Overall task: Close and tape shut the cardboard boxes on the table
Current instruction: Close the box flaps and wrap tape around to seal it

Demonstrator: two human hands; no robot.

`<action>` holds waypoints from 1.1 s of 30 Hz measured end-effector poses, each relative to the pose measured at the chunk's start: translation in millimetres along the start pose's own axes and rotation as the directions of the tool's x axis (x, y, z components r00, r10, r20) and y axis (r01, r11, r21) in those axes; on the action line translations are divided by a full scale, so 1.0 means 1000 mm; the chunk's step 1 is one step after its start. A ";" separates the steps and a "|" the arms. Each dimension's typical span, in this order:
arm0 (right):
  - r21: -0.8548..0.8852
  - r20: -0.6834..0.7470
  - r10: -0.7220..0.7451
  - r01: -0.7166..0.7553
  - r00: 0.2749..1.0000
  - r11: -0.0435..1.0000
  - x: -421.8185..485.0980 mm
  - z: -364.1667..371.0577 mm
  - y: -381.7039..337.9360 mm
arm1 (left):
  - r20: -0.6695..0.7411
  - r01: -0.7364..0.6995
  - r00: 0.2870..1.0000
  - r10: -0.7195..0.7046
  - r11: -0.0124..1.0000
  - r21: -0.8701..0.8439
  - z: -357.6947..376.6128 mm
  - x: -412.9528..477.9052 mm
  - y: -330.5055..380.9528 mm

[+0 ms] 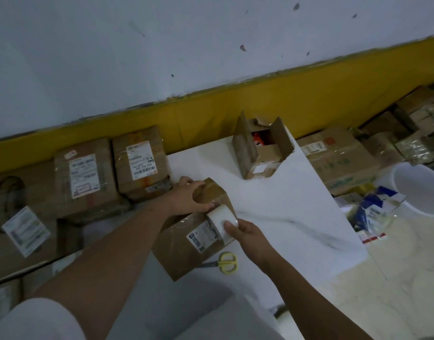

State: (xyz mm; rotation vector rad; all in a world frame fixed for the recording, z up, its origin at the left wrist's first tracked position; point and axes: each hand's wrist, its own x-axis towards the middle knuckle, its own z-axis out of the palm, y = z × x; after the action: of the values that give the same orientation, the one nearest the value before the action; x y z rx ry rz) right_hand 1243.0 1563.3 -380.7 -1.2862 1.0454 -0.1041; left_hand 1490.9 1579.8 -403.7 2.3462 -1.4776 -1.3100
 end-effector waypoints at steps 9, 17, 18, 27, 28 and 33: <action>-0.248 -0.089 0.120 -0.139 0.989 0.959 -0.001 0.001 0.034 | 0.069 -0.050 0.997 0.041 0.989 0.139 0.016 -0.015 0.023; -0.220 -0.093 -0.085 0.063 0.992 0.973 -0.011 -0.019 0.005 | 0.021 -0.056 0.998 0.060 0.987 -0.149 -0.005 0.006 0.032; -0.261 -0.077 -0.107 0.083 0.991 0.962 -0.003 -0.019 0.005 | 0.030 -0.076 0.996 0.082 0.986 -0.150 -0.009 0.008 0.033; -0.224 -0.207 -0.147 0.100 0.967 0.969 0.068 -0.004 -0.006 | -0.249 0.105 0.968 -0.022 0.940 0.325 0.021 0.046 0.010; -0.272 -0.216 -0.158 0.096 0.963 0.957 0.073 -0.001 -0.009 | -0.258 0.143 0.964 -0.057 0.933 0.330 0.029 0.048 0.005; -0.490 -0.231 -0.137 0.007 0.963 0.872 0.064 0.000 -0.021 | -0.212 0.178 0.971 -0.112 0.930 0.321 0.034 0.064 -0.001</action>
State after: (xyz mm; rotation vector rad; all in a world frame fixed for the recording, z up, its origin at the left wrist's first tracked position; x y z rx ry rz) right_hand 1289.4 1518.1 -400.3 -1.8078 1.2996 -0.0695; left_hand 1479.3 1543.4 -465.8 2.7507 -1.6024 -0.8761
